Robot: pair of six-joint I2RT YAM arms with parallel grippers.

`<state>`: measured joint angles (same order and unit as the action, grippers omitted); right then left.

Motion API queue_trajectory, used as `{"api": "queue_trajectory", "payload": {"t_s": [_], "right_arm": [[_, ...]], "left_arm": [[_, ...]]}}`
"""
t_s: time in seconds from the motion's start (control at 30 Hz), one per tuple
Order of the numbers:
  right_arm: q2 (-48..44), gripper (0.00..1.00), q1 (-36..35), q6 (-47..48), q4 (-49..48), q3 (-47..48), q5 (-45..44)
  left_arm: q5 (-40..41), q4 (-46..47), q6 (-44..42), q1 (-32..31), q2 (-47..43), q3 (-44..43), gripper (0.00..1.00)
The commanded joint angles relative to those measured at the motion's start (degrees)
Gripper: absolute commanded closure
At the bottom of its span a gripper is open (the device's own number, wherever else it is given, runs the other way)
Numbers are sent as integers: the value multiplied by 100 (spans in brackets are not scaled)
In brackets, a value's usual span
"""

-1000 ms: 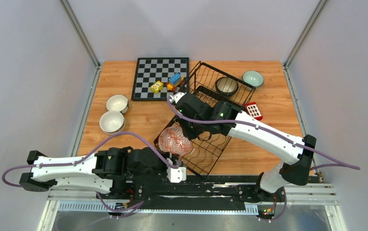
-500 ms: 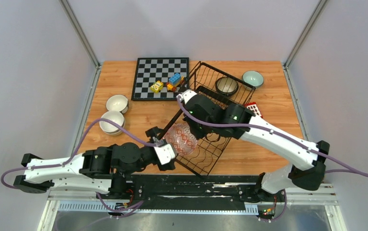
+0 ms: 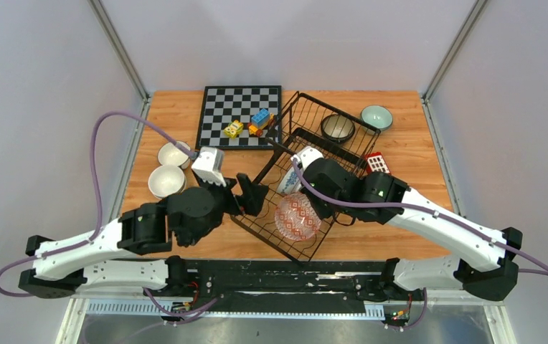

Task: Unload the bowls from the dish rack
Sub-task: Place the bowl at the center of the board.

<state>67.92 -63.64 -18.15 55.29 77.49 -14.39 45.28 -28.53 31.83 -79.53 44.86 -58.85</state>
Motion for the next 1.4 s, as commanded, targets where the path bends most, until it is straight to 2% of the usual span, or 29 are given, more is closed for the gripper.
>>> {"api": "queue_trajectory", "payload": {"t_s": [0.0, 0.13, 0.4, 0.5, 0.67, 0.87, 0.97, 1.23, 1.37], "right_arm": [[-103, 100, -15, -408, -131, -152, -436], [-10, 100, -16, -700, -255, -147, -560], [65, 100, -12, -1186, -407, -87, -719], [111, 100, -19, -1247, -413, -88, -669], [181, 100, -16, -1315, -422, -23, -597], [242, 100, -10, -1360, -428, 57, -552], [302, 100, -9, -1390, -448, 72, -494], [371, 100, -7, -1413, -460, 159, -443], [368, 100, -8, -1433, -472, 178, -425]], "left_arm": [[-34, -1346, 3303, 524, 730, -539, 0], [-312, -1516, 3699, 526, 1297, -807, 0], [-457, -1638, 3644, 526, 1924, -856, 0], [-251, -1748, 3526, 525, 1948, -840, 7], [165, -1944, 3231, 525, 1986, -838, 25], [187, -1790, 2916, 524, 2042, -824, 44], [179, -1789, 2796, 526, 2143, -905, 48], [81, -1703, 2668, 526, 2373, -903, 51], [84, -1707, 2557, 525, 2455, -913, 58]]}}
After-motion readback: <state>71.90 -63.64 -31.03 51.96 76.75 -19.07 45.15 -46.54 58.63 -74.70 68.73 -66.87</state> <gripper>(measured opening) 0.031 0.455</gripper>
